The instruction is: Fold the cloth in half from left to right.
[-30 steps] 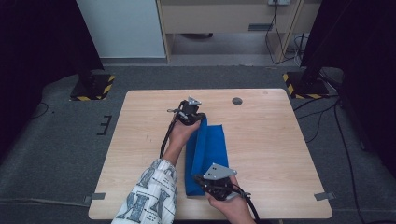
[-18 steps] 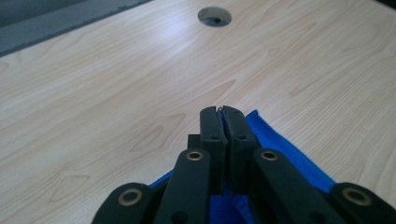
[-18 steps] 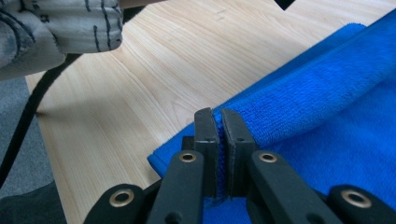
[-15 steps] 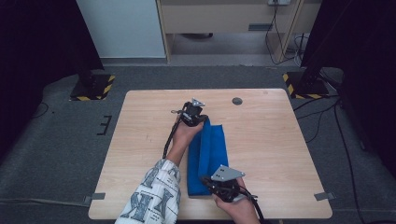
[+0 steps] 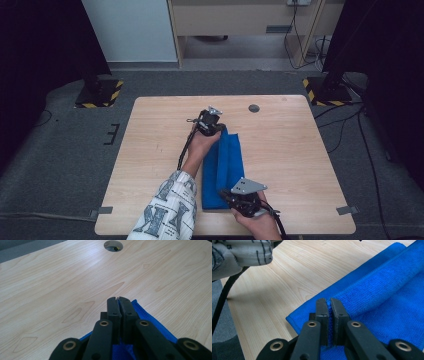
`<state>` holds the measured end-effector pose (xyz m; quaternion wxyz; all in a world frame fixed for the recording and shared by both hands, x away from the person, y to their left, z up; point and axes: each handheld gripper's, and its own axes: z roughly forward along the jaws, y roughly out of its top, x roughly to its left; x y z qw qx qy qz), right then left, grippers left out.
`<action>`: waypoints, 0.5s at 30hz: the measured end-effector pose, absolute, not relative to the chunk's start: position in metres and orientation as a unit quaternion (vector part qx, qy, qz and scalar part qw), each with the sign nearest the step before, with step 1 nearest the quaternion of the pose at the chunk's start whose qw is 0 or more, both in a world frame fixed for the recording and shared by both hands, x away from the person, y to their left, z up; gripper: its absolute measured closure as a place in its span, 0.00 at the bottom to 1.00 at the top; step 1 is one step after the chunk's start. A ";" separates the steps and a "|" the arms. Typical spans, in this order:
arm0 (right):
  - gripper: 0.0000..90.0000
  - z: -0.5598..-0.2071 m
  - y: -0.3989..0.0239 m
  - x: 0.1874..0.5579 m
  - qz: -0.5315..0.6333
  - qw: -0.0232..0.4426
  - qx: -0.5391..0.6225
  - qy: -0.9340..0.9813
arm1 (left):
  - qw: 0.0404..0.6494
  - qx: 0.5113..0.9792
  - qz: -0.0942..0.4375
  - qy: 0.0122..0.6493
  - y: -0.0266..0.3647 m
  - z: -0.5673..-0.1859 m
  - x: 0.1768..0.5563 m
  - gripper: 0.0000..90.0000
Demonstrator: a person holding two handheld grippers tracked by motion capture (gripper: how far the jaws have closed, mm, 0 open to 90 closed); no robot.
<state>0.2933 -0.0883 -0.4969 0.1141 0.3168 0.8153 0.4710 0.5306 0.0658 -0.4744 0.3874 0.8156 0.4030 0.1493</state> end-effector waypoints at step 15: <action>0.92 -0.502 -0.094 0.295 0.453 0.112 0.331 0.820 | 0.386 0.814 0.149 0.408 0.064 -0.477 0.531 0.97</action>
